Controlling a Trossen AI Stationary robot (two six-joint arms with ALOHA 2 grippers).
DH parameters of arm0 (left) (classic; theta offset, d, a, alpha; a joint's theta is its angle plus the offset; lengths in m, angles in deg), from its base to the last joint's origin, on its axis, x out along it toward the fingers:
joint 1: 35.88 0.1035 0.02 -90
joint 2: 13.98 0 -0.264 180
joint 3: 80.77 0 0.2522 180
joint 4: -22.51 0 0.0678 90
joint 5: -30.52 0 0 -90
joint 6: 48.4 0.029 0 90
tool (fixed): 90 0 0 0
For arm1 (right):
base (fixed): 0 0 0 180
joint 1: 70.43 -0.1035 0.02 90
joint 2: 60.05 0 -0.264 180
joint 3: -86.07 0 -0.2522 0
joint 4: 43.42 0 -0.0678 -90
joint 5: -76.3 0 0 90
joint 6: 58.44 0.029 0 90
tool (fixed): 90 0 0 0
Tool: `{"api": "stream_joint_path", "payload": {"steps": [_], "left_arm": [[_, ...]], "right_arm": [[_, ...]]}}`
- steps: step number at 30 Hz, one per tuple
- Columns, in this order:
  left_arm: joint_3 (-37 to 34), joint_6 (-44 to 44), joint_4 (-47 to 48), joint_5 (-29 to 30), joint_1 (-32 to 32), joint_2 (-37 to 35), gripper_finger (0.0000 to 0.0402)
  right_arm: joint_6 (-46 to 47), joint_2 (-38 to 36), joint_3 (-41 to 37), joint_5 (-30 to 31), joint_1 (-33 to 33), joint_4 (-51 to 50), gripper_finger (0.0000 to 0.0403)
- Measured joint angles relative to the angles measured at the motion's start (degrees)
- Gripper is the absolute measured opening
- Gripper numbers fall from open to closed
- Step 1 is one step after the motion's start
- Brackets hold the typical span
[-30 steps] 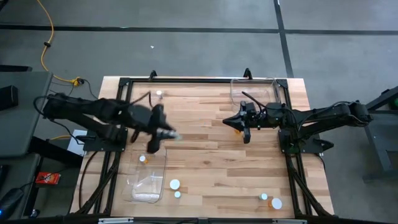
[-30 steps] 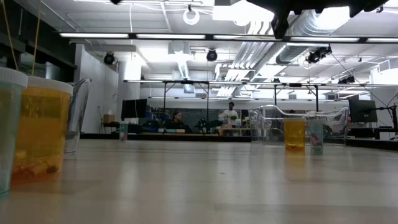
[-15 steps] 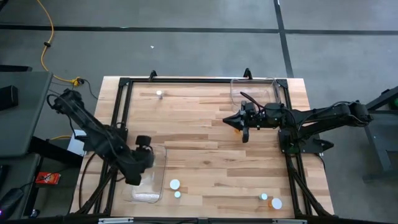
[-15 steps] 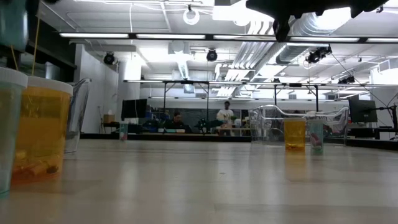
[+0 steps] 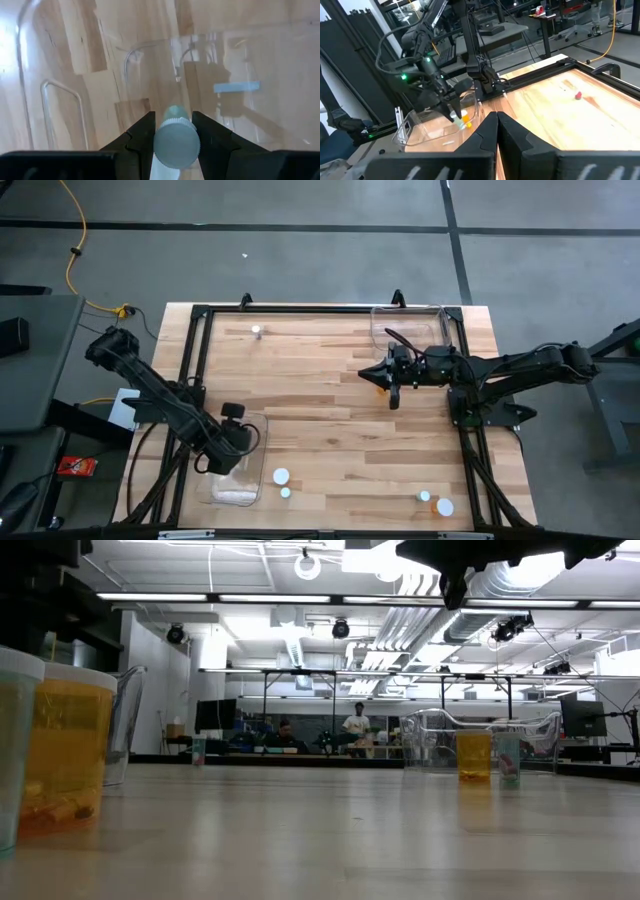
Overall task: Pick and place medicine bottles into bin by pill shape (circle, oval)
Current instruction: Put the green tablet bottle into the bottom transparent bin, then put the large orange capsule bottle into the top transparent bin
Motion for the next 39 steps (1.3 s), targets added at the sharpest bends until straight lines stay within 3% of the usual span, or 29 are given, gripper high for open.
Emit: {"api": "stream_joint_path", "payload": {"steps": [13, 28, 34, 39], "left_arm": [[-3.6, -1.1, -2.6, -2.1, 0.0, 0.0, 0.0111], [-3.3, -1.2, -2.8, -1.9, 0.1, 0.0, 0.0165], [0.6, -1.1, -1.6, -4.1, 1.3, -2.8, 0.0167], [7.2, 0.7, 3.8, -1.0, 3.2, -9.2, 0.0167]], "right_arm": [[0.0, 0.0, 0.0, 0.0, 0.0, -0.1, 0.0000], [0.2, 0.0, 0.0, 0.0, 0.0, -0.1, 0.0000], [0.0, 0.0, 0.0, 0.0, 0.0, -0.1, 0.0000], [-1.4, 0.0, 0.0, 0.0, 0.0, 0.0, 0.0000]]}}
